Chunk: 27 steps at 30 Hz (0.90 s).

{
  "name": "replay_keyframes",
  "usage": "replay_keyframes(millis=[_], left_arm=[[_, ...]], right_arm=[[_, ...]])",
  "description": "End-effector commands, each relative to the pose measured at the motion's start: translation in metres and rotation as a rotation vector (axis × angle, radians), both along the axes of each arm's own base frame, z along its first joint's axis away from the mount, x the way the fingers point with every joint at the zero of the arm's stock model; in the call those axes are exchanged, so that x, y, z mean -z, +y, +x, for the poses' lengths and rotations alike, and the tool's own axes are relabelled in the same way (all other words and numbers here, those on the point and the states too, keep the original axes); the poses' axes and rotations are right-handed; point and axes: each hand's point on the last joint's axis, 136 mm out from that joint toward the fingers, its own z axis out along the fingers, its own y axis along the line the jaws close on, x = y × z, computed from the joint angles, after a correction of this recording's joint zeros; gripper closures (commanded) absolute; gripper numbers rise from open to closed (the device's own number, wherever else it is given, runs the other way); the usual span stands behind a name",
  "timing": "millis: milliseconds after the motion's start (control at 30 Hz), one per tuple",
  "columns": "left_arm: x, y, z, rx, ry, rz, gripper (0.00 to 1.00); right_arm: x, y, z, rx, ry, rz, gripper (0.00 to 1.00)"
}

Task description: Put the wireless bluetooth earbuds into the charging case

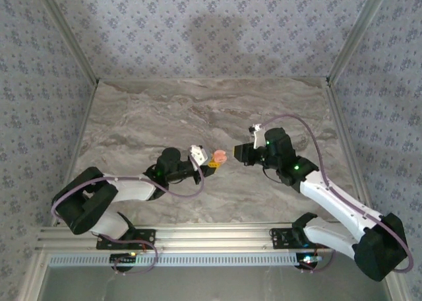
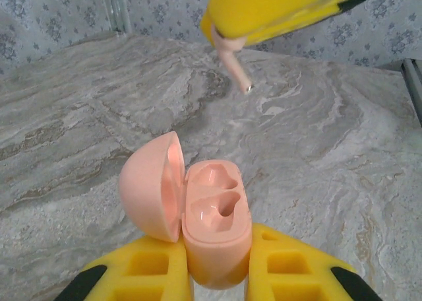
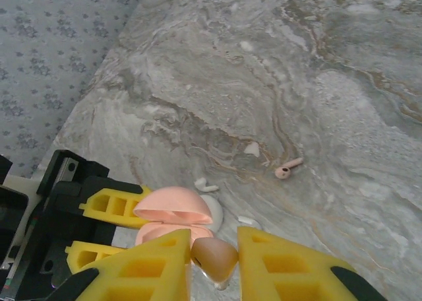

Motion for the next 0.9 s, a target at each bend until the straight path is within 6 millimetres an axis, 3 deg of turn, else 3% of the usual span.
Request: replay_keyframes(millis=[0,200,867], left_arm=[[-0.021,-0.01,-0.003,0.04,-0.03,-0.066,0.88],[-0.026,-0.008,-0.002,0.029,-0.036,-0.073,0.88],[-0.045,-0.005,-0.004,0.028,-0.061,-0.107,0.89]], right_arm=[[-0.007,0.015,-0.002,-0.047,-0.031,0.041,0.76],[-0.013,0.028,-0.005,-0.095,-0.06,0.056,0.76],[0.004,0.039,-0.007,-0.115,-0.041,0.031,0.76]])
